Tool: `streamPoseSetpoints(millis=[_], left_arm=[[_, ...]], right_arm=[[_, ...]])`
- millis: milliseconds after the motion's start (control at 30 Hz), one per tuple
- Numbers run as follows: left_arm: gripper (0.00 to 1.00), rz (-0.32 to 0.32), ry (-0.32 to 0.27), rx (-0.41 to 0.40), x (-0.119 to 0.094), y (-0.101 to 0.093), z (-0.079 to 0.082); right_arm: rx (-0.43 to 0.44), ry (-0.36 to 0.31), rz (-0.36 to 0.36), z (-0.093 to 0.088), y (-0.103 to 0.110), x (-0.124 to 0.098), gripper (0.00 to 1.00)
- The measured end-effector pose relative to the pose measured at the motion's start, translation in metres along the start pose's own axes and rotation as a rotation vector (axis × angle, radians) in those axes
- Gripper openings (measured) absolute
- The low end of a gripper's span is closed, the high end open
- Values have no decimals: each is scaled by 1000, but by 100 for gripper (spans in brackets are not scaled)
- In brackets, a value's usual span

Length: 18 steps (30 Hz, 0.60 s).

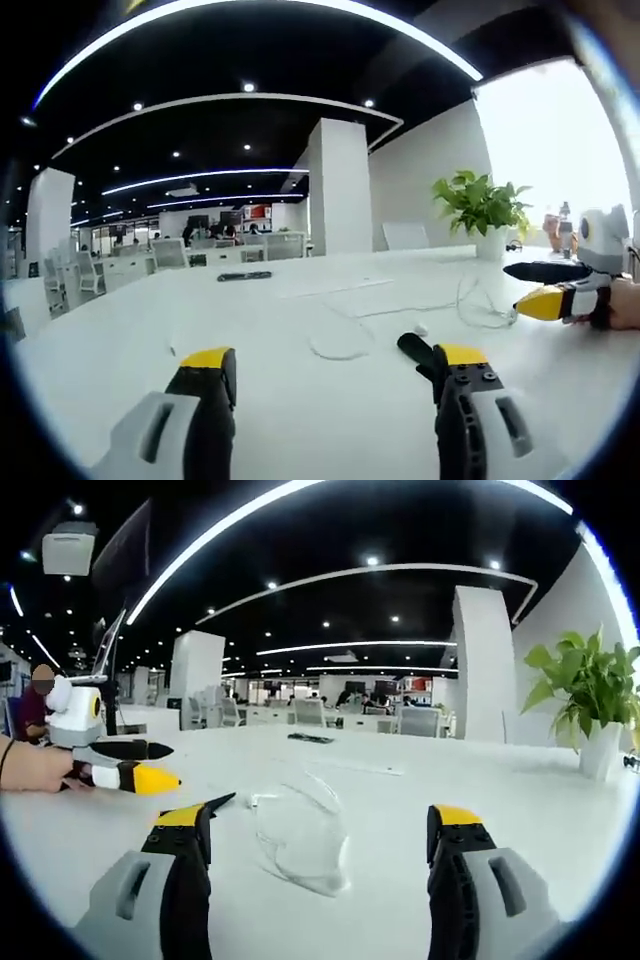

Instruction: Peel open the Velcro strap on the desktop, arrange the wired earphones neatly onto it, and close the Velcro strap to secure them.

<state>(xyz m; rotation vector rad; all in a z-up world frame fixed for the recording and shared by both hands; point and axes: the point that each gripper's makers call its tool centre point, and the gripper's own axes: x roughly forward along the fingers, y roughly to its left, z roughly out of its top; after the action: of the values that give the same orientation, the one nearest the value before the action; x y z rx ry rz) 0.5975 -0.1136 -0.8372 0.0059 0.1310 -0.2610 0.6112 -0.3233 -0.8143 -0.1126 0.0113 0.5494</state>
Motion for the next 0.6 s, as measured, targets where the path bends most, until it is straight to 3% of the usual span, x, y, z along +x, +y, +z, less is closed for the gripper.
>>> streamPoseSetpoints(millis=[100,600], left_arm=[[81,8,3,34,7,5,0],[81,36,-9,53,27,22,6]], right_arm=[[-14,4,2,0,0,5,90],[-17,-16,10,4,-1,15,90]])
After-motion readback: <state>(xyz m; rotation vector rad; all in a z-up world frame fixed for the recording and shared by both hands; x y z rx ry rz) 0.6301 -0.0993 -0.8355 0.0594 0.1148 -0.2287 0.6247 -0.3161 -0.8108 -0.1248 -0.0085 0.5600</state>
